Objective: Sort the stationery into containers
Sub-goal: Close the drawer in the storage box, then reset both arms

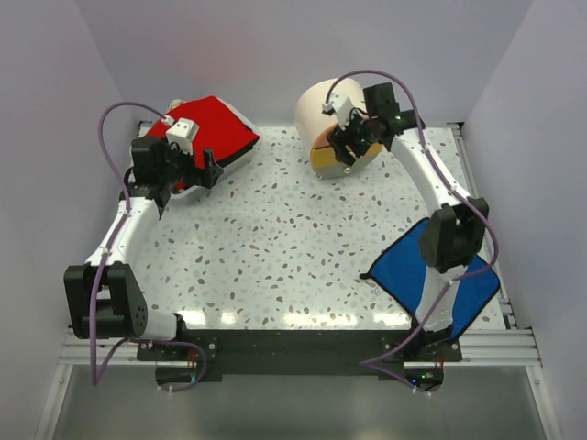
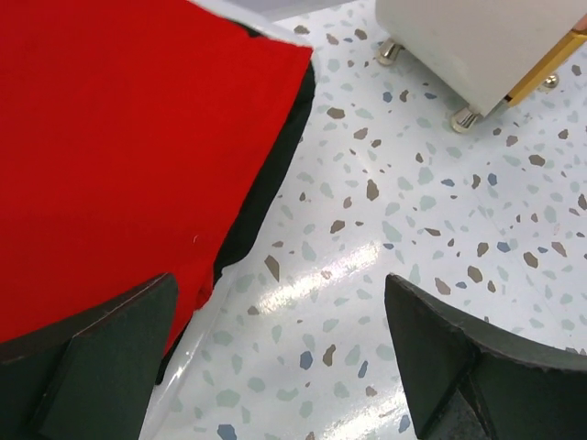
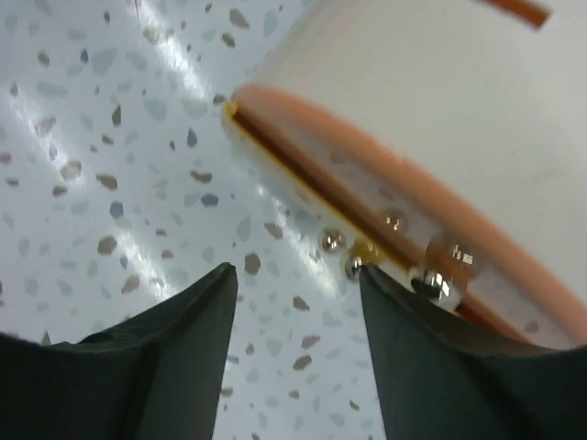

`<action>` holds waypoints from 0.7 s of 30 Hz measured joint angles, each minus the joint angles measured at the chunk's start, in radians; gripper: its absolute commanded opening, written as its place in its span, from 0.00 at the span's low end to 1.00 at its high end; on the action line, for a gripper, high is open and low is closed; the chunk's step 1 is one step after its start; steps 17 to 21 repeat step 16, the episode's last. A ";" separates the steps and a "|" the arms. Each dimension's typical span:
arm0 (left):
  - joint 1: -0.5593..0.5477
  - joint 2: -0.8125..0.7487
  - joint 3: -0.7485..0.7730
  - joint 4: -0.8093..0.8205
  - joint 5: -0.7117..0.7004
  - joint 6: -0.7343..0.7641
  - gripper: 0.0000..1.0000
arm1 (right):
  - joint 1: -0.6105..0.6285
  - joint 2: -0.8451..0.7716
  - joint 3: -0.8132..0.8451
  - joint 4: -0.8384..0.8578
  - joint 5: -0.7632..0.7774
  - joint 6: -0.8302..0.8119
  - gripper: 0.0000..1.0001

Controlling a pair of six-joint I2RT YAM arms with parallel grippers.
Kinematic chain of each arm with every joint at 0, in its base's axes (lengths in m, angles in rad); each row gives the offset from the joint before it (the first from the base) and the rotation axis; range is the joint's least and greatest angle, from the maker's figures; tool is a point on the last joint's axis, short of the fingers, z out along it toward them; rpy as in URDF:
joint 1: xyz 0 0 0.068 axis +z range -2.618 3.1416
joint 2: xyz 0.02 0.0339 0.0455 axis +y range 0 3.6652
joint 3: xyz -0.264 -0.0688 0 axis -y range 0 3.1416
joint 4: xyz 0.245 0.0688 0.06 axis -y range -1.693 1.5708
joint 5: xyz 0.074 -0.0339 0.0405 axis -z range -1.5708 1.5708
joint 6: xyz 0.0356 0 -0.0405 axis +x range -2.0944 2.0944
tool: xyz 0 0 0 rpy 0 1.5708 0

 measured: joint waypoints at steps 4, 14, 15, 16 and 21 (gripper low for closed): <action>-0.024 0.000 0.067 -0.018 0.026 0.030 1.00 | -0.049 -0.275 -0.284 0.076 0.073 0.176 0.99; -0.103 0.028 0.180 0.000 0.023 0.045 1.00 | -0.139 -0.613 -0.547 0.284 0.477 0.547 0.99; -0.113 0.039 0.187 0.003 0.023 0.046 1.00 | -0.138 -0.613 -0.575 0.285 0.499 0.560 0.99; -0.121 0.050 0.192 0.005 0.022 0.047 1.00 | -0.138 -0.613 -0.598 0.277 0.515 0.571 0.99; -0.121 0.050 0.192 0.005 0.022 0.047 1.00 | -0.138 -0.613 -0.598 0.277 0.515 0.571 0.99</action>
